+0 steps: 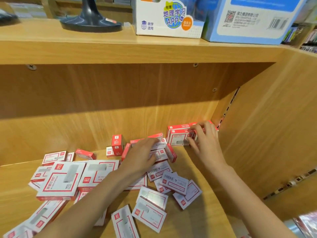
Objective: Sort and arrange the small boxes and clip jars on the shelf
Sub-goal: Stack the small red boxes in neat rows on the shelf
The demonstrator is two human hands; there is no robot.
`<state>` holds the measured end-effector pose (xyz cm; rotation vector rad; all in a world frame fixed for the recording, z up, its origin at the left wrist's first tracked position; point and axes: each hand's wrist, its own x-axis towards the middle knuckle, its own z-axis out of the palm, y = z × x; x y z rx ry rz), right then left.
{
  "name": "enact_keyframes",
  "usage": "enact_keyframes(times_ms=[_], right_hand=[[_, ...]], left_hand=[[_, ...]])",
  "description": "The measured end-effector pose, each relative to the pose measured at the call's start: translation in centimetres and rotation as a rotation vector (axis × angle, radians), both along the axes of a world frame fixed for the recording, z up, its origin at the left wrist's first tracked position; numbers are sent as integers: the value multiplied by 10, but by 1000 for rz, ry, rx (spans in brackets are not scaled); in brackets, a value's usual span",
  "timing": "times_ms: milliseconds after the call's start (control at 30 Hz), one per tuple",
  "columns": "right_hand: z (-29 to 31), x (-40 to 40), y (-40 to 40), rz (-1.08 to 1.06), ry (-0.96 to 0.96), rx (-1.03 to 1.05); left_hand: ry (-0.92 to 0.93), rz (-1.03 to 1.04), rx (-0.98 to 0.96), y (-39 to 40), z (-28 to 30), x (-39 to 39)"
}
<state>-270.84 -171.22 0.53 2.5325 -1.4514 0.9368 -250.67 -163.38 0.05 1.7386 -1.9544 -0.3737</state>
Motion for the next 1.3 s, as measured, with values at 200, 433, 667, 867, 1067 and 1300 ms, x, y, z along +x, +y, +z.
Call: enact_keyframes(times_ms=[200, 433, 667, 867, 1067, 1300], right_hand=[[-11, 24, 33, 134, -12, 416], [-9, 24, 37, 121, -59, 607], [4, 4, 39, 133, -90, 591], [9, 19, 50, 336, -164, 916], [12, 52, 36, 257, 65, 483], [-6, 91, 18, 280, 328, 170]], left_hand=[[-196, -89, 51, 20, -6, 10], [-294, -110, 28, 28, -13, 18], [-239, -152, 68, 41, -8, 24], [-268, -211, 99, 48, -9, 33], [-206, -104, 7, 62, -6, 43], [-338, -42, -47, 72, 3, 60]])
